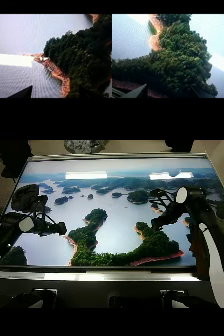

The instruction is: Fold the shirts.

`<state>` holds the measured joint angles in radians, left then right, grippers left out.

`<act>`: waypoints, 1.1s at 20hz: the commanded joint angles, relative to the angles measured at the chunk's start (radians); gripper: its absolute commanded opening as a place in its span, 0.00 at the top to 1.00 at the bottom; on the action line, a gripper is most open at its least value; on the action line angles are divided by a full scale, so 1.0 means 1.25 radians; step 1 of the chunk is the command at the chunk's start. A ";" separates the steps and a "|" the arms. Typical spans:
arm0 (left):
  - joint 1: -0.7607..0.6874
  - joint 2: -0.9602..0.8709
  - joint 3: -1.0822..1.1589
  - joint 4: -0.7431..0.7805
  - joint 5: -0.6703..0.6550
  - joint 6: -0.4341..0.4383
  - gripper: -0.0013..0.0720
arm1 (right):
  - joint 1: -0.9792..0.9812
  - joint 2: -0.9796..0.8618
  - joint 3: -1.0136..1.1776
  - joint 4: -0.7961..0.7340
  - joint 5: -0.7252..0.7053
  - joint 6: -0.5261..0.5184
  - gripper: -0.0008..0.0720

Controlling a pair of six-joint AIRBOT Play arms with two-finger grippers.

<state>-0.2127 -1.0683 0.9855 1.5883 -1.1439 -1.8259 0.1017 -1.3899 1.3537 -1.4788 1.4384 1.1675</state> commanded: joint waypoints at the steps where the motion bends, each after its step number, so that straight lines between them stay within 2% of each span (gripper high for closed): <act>1: 0.000 0.001 0.000 0.000 0.000 0.000 0.01 | 0.000 0.000 0.000 0.000 0.000 0.000 0.13; 18: 0.000 0.001 -0.001 0.000 0.001 0.000 0.01 | 0.000 0.000 0.000 0.000 0.000 0.000 0.13; 22: -0.001 -0.006 -0.001 -0.022 0.139 -0.015 0.01 | 0.000 0.000 0.000 0.000 -0.009 0.000 0.13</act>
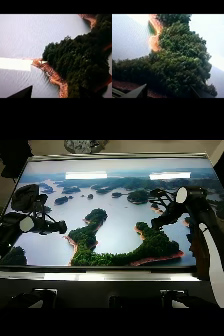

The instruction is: Fold the shirts.

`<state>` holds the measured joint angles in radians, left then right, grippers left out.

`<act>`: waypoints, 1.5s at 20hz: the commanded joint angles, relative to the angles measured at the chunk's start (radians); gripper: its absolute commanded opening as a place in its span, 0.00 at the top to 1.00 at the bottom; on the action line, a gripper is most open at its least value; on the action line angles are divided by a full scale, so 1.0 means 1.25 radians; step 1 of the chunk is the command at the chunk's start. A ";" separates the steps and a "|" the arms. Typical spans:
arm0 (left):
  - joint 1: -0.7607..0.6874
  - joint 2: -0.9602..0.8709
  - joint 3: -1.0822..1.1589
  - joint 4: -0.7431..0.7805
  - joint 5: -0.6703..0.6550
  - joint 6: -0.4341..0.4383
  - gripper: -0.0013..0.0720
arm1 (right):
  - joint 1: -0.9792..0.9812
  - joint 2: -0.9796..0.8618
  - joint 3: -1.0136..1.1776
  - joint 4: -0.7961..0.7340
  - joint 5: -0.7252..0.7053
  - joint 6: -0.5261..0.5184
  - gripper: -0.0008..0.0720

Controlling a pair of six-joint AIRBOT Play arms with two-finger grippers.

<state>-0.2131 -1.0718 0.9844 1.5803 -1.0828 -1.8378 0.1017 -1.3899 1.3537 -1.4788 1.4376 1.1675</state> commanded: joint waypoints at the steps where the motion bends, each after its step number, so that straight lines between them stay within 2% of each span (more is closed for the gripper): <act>1: 0.000 -0.004 0.000 -0.029 0.131 -0.005 0.01 | 0.000 0.000 0.000 0.000 -0.028 0.000 0.13; 3: 0.009 -0.009 0.014 0.010 0.240 0.039 0.01 | 0.000 0.000 0.000 0.000 -0.073 0.000 0.13; 5: 0.070 -0.070 0.114 0.032 0.267 0.031 0.01 | 0.000 0.000 0.000 0.000 -0.099 0.000 0.13; 7: 0.179 -0.204 0.313 0.030 0.199 0.031 0.01 | 0.000 0.000 0.000 0.001 -0.111 0.000 0.13; 9: 0.305 -0.380 0.573 0.018 0.069 0.023 0.01 | 0.000 0.000 0.000 0.001 -0.110 0.000 0.13; 12: 0.490 -0.624 0.910 -0.074 -0.160 -0.082 0.01 | 0.000 0.000 0.000 0.015 -0.102 0.000 0.13; 13: 0.533 -0.662 0.936 -0.138 -0.162 -0.086 0.01 | 0.000 0.000 0.000 0.025 -0.103 0.000 0.13; 15: 0.586 -0.676 0.865 -0.227 -0.059 -0.078 0.01 | 0.000 0.000 0.000 0.045 -0.117 0.000 0.17; 18: 0.585 -0.688 0.778 -0.214 0.081 0.008 0.00 | 0.000 0.000 0.000 0.066 -0.132 0.000 0.17; 20: 0.572 -0.714 0.773 -0.208 0.136 0.035 0.00 | 0.000 0.000 0.000 0.067 -0.132 0.000 0.17; 23: 0.566 -0.755 0.774 -0.186 0.156 0.036 0.00 | 0.000 0.000 0.000 0.067 -0.125 0.000 0.17; 28: 0.554 -0.796 0.773 -0.190 0.183 0.098 0.00 | 0.000 0.000 0.000 0.067 -0.101 0.001 0.17; 29: 0.549 -0.800 0.773 -0.190 0.194 0.106 0.03 | 0.000 0.000 0.000 0.070 -0.099 0.013 0.17; 30: 0.546 -0.805 0.773 -0.190 0.204 0.106 0.19 | 0.000 0.000 0.000 0.074 -0.098 0.023 0.17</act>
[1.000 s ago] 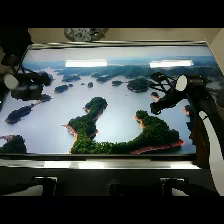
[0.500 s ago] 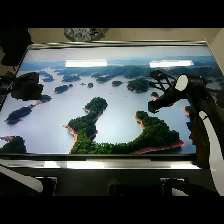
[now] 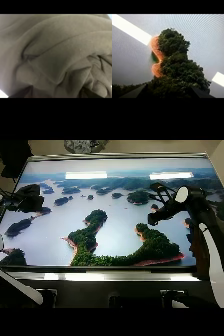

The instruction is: Fold the shirts.

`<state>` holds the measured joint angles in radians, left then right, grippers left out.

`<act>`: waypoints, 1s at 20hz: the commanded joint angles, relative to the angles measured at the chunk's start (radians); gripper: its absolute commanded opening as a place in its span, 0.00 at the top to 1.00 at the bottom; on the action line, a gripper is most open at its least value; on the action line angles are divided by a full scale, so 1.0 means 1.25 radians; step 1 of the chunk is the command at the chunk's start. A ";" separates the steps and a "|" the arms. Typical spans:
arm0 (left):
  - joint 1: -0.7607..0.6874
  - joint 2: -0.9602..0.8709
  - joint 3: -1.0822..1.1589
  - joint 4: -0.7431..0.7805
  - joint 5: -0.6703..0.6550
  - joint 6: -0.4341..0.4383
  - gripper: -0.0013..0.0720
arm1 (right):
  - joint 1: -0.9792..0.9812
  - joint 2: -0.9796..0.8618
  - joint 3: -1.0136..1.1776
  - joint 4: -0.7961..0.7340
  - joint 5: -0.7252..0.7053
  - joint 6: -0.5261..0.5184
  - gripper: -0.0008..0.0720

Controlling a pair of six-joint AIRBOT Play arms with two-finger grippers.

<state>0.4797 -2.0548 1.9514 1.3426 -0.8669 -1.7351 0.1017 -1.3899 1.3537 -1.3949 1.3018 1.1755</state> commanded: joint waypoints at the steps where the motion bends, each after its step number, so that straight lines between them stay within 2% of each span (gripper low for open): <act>1: -0.010 -0.023 0.000 0.000 0.031 0.023 0.45 | 0.000 0.000 0.000 0.020 0.014 0.018 0.16; 3: -0.011 -0.030 0.000 -0.006 0.009 0.012 0.93 | 0.000 0.000 0.000 0.036 0.029 0.018 0.15; 5: -0.013 -0.016 0.001 -0.031 -0.026 0.024 0.95 | 0.000 0.000 0.000 0.038 0.046 0.016 0.15; 7: -0.030 0.039 0.003 -0.070 -0.004 0.109 0.95 | 0.000 0.000 0.000 0.030 0.045 0.012 0.15; 9: -0.056 0.131 0.003 -0.108 0.028 0.162 0.95 | 0.000 0.000 0.000 0.030 0.007 0.011 0.16; 11: -0.101 0.255 0.003 -0.124 0.021 0.178 0.95 | 0.000 0.001 0.014 0.027 0.015 -0.020 0.15; 14: -0.193 0.450 0.002 -0.123 -0.014 0.198 0.95 | 0.000 0.041 0.057 -0.025 0.095 -0.031 0.15; 18: -0.351 0.670 0.002 -0.124 -0.091 0.197 0.95 | 0.000 0.186 0.096 -0.092 0.111 -0.031 0.15; 20: -0.442 0.736 0.002 -0.124 -0.167 0.195 0.95 | 0.000 0.271 0.097 -0.091 0.110 -0.031 0.15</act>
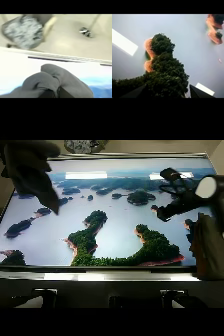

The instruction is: Fold the shirts.

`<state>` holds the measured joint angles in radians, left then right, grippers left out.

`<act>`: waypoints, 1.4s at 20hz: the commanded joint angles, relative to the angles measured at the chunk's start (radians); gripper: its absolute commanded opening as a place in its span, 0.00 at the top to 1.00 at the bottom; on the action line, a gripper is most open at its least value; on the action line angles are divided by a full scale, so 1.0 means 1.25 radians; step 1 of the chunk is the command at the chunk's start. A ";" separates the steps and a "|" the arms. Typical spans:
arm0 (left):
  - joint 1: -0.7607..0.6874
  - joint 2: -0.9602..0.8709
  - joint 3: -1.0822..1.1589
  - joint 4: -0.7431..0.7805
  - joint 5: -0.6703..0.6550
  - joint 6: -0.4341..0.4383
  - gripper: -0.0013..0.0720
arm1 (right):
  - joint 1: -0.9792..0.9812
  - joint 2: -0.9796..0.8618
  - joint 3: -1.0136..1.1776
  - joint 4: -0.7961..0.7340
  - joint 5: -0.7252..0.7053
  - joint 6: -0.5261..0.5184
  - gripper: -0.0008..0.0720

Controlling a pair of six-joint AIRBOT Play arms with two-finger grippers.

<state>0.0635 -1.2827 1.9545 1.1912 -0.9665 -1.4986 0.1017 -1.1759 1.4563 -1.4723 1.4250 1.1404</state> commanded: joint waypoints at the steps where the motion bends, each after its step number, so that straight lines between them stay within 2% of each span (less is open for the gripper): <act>1: -0.156 0.137 0.000 -0.002 -0.136 0.006 0.95 | 0.000 0.137 0.015 -0.029 0.017 -0.003 0.15; 4: -0.288 0.136 -0.021 -0.002 -0.240 0.030 0.95 | 0.000 0.234 0.015 -0.027 0.081 -0.002 0.15; 8: -0.446 0.078 -0.169 -0.002 -0.238 0.051 0.95 | 0.000 0.305 0.015 -0.027 0.188 0.001 0.15; 10: -0.529 0.020 -0.259 -0.003 -0.217 0.051 0.95 | 0.000 0.314 0.015 -0.027 0.213 0.001 0.15; 13: -0.666 -0.093 -0.360 -0.055 -0.125 0.050 0.95 | 0.000 0.307 0.015 -0.033 0.202 0.001 0.15; 14: -0.712 -0.138 -0.367 -0.086 -0.115 0.051 0.80 | 0.000 0.299 0.015 -0.036 0.187 0.001 0.15; 15: -0.746 -0.171 -0.361 -0.092 -0.123 0.050 0.27 | 0.000 0.287 0.015 -0.042 0.173 0.001 0.15; 16: -0.762 -0.189 -0.350 -0.075 -0.146 0.050 0.03 | 0.000 0.269 0.015 -0.045 0.162 0.001 0.15; 18: -0.730 -0.172 -0.327 0.050 -0.208 0.047 0.03 | 0.000 0.219 0.012 -0.043 0.163 0.000 0.15; 20: -0.620 -0.121 -0.317 0.190 -0.249 0.028 0.03 | 0.000 0.162 -0.003 -0.025 0.184 -0.003 0.15; 21: -0.544 -0.098 -0.317 0.213 -0.267 0.016 0.03 | 0.000 0.136 -0.022 -0.007 0.189 -0.008 0.15; 24: -0.291 -0.078 -0.323 0.206 -0.334 -0.016 0.03 | 0.000 0.090 -0.134 0.111 0.151 -0.043 0.13; 28: -0.075 -0.084 -0.475 0.149 -0.298 -0.016 0.03 | 0.001 0.071 -0.344 0.244 0.063 -0.062 0.07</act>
<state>-0.2153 -1.3914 1.4677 1.4063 -1.3373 -1.5043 0.1017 -1.0607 1.1854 -1.3052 1.5730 1.0882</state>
